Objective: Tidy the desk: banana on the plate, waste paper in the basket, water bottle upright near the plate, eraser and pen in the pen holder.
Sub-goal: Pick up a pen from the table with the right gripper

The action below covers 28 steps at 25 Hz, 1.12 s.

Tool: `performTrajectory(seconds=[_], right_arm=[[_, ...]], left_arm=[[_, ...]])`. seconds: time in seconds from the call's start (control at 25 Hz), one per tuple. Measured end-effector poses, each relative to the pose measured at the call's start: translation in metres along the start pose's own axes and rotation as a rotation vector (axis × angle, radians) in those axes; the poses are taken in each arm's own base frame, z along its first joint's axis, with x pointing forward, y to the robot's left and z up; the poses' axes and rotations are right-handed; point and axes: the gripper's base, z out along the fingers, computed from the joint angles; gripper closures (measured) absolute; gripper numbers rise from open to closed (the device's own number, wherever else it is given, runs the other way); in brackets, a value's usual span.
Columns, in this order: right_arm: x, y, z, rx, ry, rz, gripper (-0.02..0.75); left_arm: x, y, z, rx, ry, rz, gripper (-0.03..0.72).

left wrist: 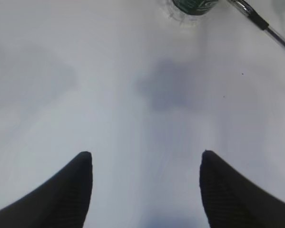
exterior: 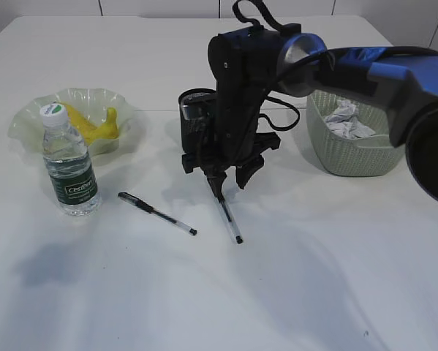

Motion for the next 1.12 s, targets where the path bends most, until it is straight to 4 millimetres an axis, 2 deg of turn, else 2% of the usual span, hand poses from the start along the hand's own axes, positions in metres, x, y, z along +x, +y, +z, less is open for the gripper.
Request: performTrajectory(seconds=[0.48,1.12], right_arm=[[-0.012,0.003,0.014,-0.021,-0.022,0.006,0.381],[-0.011,0.003,0.033,-0.016,0.011,0.009,0.381]], left_arm=[[-0.004,-0.001,0.0,0.006,-0.043,0.0,0.193],[-0.004,-0.001,0.0,0.006,-0.047,0.0,0.193]])
